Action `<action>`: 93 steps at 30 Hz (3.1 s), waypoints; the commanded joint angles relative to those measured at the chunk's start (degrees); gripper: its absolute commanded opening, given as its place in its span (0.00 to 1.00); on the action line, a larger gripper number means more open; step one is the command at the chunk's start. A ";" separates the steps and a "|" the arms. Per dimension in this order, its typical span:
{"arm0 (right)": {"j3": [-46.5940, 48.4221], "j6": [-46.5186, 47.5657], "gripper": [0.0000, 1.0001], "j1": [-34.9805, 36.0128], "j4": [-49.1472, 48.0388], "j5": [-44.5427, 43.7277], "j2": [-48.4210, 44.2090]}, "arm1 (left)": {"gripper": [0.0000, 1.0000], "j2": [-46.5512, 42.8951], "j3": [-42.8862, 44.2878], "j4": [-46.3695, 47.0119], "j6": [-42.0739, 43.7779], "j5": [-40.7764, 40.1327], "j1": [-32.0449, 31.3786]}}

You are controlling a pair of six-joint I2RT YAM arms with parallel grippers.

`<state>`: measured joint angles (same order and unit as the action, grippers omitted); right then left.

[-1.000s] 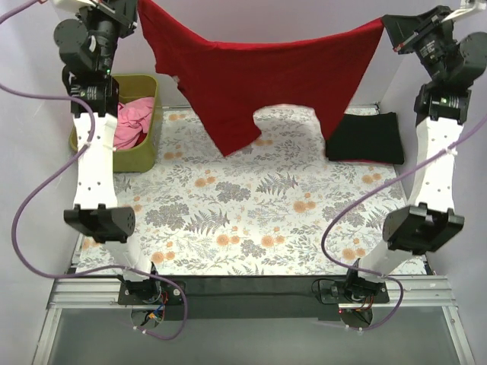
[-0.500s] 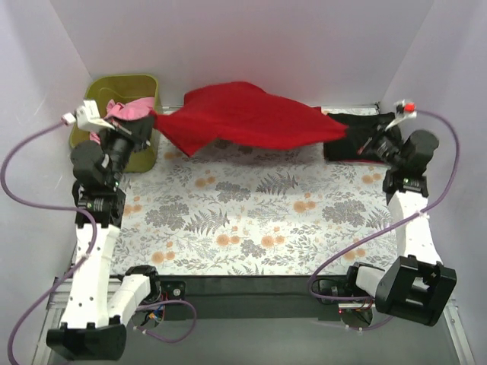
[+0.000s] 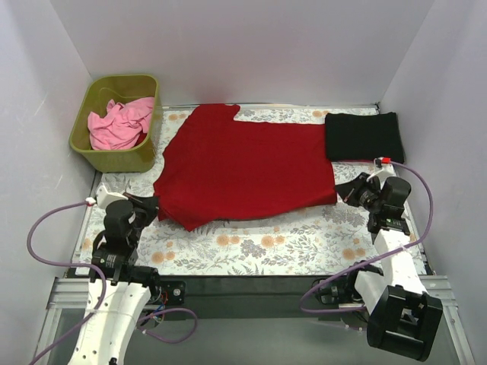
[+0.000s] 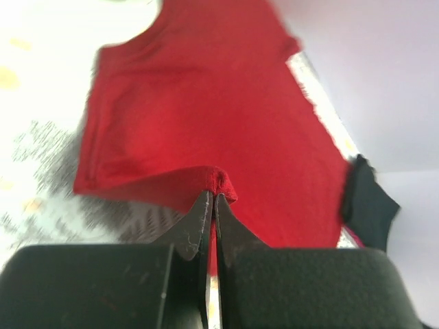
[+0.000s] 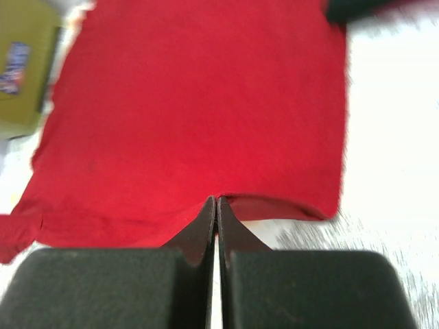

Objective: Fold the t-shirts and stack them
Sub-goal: Flatten the tshirt out, then fold the tshirt

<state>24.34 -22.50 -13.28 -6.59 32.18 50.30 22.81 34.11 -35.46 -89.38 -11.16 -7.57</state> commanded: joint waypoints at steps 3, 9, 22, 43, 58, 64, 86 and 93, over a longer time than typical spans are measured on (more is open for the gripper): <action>-2.71 -2.02 0.01 -0.43 6.50 -8.36 0.58 | 0.00 -3.91 -3.77 -5.58 -8.17 -5.10 -0.42; -4.91 -3.69 0.01 -0.70 11.77 -12.67 -0.99 | 0.00 -7.07 -5.10 -6.64 -10.64 -7.12 -0.42; 7.10 0.87 0.01 -0.87 16.08 -16.19 6.02 | 0.00 11.97 0.07 11.02 8.42 -6.68 -0.42; 33.05 9.14 0.01 7.91 22.59 -13.02 41.10 | 0.00 52.68 20.38 35.11 45.26 3.60 -0.42; 33.14 8.27 0.02 8.18 22.85 -19.88 42.86 | 0.00 67.54 31.28 39.42 49.13 11.07 -1.56; 31.39 8.00 0.03 8.18 22.76 -21.10 42.68 | 0.00 71.58 34.88 39.77 51.94 13.44 -4.03; 19.64 4.32 0.52 8.18 20.66 -19.44 28.64 | 0.75 53.61 27.35 16.06 24.99 1.32 -4.20; 11.01 0.45 0.56 8.09 15.56 -19.35 22.39 | 0.75 43.73 9.77 14.10 18.64 -1.07 -2.28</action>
<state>37.78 -19.40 -5.17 13.74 12.49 75.37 66.83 50.02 -17.34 -65.17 -10.48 -11.55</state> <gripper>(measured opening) 0.564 0.753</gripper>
